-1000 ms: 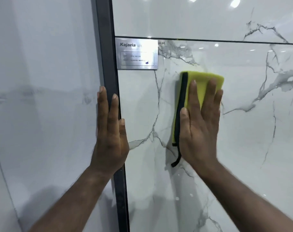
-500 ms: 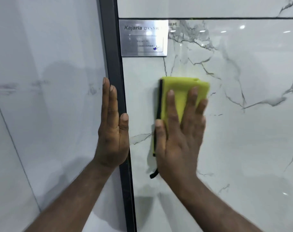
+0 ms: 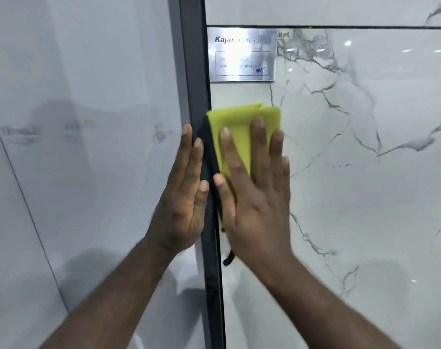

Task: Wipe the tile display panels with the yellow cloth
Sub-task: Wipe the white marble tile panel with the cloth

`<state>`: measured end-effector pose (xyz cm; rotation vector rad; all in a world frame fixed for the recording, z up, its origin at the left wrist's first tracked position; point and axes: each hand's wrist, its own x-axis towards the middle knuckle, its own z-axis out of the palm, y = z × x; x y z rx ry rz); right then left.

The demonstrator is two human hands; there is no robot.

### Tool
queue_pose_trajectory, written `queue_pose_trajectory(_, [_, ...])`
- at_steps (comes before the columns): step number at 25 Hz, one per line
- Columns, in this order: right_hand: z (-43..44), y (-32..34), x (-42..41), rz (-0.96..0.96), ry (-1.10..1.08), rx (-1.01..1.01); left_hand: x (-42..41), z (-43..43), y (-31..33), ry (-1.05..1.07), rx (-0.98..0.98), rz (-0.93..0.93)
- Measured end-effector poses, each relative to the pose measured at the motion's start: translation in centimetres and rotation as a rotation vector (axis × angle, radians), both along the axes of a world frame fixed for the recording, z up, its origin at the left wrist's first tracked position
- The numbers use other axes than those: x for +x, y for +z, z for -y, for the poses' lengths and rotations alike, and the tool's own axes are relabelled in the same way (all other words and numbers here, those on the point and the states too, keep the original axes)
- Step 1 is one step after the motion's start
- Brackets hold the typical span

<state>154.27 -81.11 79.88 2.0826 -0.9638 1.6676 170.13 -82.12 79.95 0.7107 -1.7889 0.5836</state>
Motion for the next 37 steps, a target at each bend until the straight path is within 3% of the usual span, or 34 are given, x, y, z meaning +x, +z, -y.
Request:
queue_pose_trajectory(1, [0.5,1.3,-1.0,0.014,0.0,-0.017,0.1,0.0,-0.2,0.011,-0.002,0.007])
queue_pose_trajectory(5, [1.4,-0.4,-3.3,0.369,-0.053,0.093,0.0,0.5,-1.4,0.059,-0.065,-0.041])
queue_pose_trajectory(6, [0.8,-1.8,-2.3,0.359,-0.089,0.134,0.0,0.7,-1.6,0.067,-0.063,-0.031])
queue_pose_trajectory(8, [-0.4,-3.1,-0.4,0.157,-0.103,0.089,0.3,0.7,-1.7,0.078,-0.063,-0.005])
queue_pose_trajectory(11, [0.3,0.8,-1.8,-0.083,-0.124,-0.04,0.4,0.7,-1.8,0.074,-0.064,0.017])
queue_pose_trajectory(13, [1.4,2.2,-4.0,0.027,-0.132,-0.021,0.3,0.6,-1.8,0.083,-0.065,0.008])
queue_pose_trajectory(16, [0.7,-1.7,-3.1,0.272,-0.105,0.148,0.3,0.6,-1.9,0.083,-0.056,0.009])
queue_pose_trajectory(18, [-1.0,-4.0,-0.8,0.166,-0.07,0.201,0.2,0.6,-1.8,0.078,-0.053,0.015])
queue_pose_trajectory(21, [-1.2,-1.0,-1.8,-0.104,-0.032,0.124,0.3,0.7,-1.7,0.061,-0.055,0.021])
queue_pose_trajectory(24, [0.3,1.6,-5.2,0.022,-0.059,0.118,0.3,0.7,-1.8,0.058,-0.049,0.022])
queue_pose_trajectory(27, [-0.8,-2.6,-3.6,0.23,-0.054,0.197,0.3,0.7,-1.7,0.066,-0.053,0.018])
queue_pose_trajectory(30, [-2.3,-5.8,0.3,0.084,-0.057,0.18,0.2,0.5,-1.8,0.076,-0.06,0.01])
queue_pose_trajectory(33, [-0.8,-2.6,-1.8,-0.056,-0.061,0.082,0.2,0.4,-1.7,0.059,-0.064,0.029])
queue_pose_trajectory(37, [0.5,-4.2,-5.4,0.326,-0.033,0.213,0.1,0.4,-1.7,0.077,-0.078,0.001])
